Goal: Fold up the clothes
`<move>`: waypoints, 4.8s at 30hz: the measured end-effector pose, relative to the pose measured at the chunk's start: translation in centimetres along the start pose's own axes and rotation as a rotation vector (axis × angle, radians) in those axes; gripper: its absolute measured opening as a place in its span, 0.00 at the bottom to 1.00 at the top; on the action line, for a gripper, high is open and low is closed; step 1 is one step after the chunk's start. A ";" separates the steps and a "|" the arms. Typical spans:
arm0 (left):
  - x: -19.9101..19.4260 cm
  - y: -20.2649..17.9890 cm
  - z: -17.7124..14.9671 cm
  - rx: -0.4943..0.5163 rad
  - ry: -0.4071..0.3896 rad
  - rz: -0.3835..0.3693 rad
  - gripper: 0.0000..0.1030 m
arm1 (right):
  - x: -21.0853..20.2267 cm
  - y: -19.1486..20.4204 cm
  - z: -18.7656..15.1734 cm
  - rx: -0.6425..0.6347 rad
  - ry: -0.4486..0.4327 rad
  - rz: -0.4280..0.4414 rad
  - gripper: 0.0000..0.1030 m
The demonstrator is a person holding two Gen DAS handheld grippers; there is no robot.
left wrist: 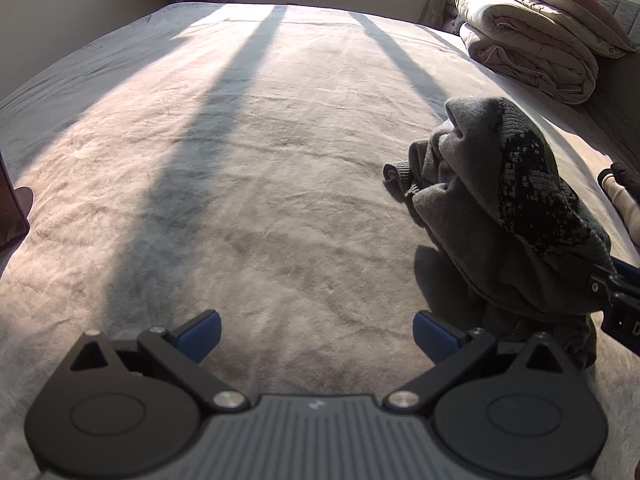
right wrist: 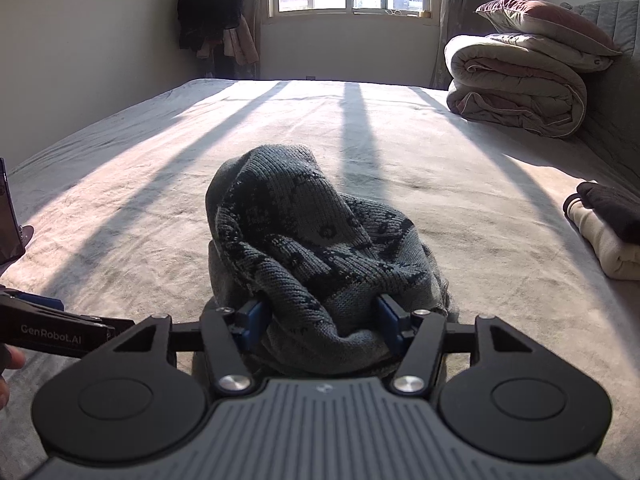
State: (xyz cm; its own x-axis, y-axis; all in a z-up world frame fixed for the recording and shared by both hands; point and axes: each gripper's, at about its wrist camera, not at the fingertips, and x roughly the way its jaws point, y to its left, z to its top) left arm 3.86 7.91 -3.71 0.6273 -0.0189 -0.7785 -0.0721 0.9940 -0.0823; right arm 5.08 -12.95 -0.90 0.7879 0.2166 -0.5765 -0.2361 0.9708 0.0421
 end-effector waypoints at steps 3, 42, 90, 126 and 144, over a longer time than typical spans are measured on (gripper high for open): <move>-0.4 -0.3 0.2 0.003 -0.008 -0.012 0.99 | -0.1 -0.3 0.1 0.031 0.012 0.029 0.24; -3.9 -1.7 0.9 -0.024 -0.159 -0.259 0.86 | -5.3 1.6 -3.4 -0.102 0.171 0.214 0.18; -8.8 -4.0 -4.1 0.192 -0.035 -0.374 0.02 | -4.5 -5.9 0.1 0.211 0.133 0.028 0.60; 0.8 0.5 1.6 0.007 -0.088 -0.173 0.48 | -0.8 -9.8 -0.6 0.381 0.209 0.023 0.68; 2.1 1.4 2.1 -0.073 -0.109 -0.223 0.06 | 0.6 -9.8 -0.8 0.358 0.254 0.040 0.68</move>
State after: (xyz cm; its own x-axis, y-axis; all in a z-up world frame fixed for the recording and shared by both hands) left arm 6.71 9.48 -4.12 0.7138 -0.2215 -0.6645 0.0247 0.9560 -0.2922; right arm 7.42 -22.39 -2.28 0.6066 0.2658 -0.7492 -0.0161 0.9464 0.3227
